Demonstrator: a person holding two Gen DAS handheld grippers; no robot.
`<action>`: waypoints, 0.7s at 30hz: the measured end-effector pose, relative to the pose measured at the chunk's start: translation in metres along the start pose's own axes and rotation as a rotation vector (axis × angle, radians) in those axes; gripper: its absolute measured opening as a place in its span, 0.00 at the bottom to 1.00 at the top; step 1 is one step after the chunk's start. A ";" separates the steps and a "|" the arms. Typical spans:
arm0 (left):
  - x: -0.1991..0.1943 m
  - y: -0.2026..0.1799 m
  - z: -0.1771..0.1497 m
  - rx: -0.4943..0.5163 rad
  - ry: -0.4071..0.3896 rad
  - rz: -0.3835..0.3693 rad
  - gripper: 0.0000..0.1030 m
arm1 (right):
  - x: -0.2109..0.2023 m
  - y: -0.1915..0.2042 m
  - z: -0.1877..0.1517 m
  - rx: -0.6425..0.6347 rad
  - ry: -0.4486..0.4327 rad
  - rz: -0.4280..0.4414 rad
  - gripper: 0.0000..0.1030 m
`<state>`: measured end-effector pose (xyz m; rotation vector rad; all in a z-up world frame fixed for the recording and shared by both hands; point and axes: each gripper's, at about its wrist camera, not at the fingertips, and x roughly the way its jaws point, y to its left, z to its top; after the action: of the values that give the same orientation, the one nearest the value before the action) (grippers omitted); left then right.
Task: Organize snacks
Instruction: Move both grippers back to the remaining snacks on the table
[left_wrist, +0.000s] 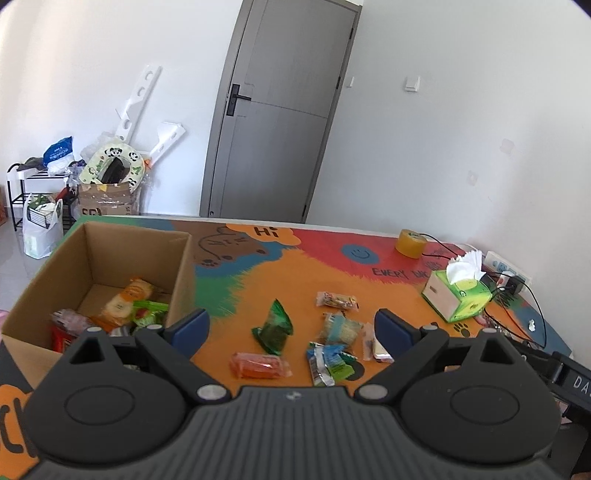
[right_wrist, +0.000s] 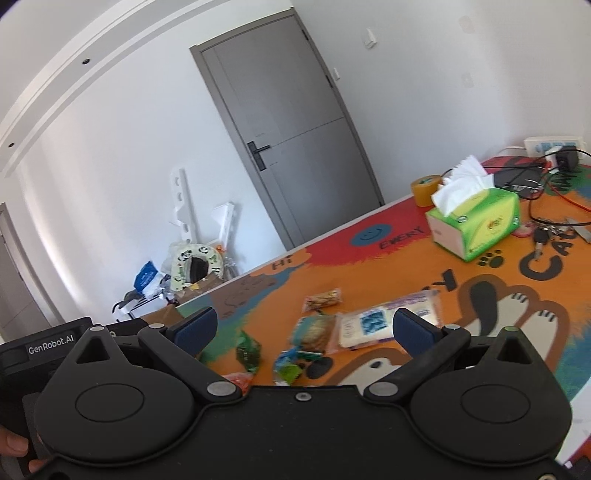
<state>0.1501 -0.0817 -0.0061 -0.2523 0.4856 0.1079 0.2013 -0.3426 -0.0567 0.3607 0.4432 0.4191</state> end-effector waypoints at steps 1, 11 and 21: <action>0.002 -0.002 -0.001 0.001 0.002 0.000 0.93 | 0.000 -0.002 0.000 0.003 0.000 -0.004 1.00; 0.021 -0.008 -0.009 0.011 0.024 -0.020 0.92 | 0.010 -0.025 -0.006 0.032 0.017 -0.027 1.00; 0.057 -0.008 -0.023 0.020 0.077 -0.004 0.76 | 0.043 -0.028 -0.018 0.053 0.098 0.019 0.95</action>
<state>0.1908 -0.0932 -0.0509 -0.2389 0.5628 0.0893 0.2363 -0.3427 -0.0985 0.3971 0.5476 0.4460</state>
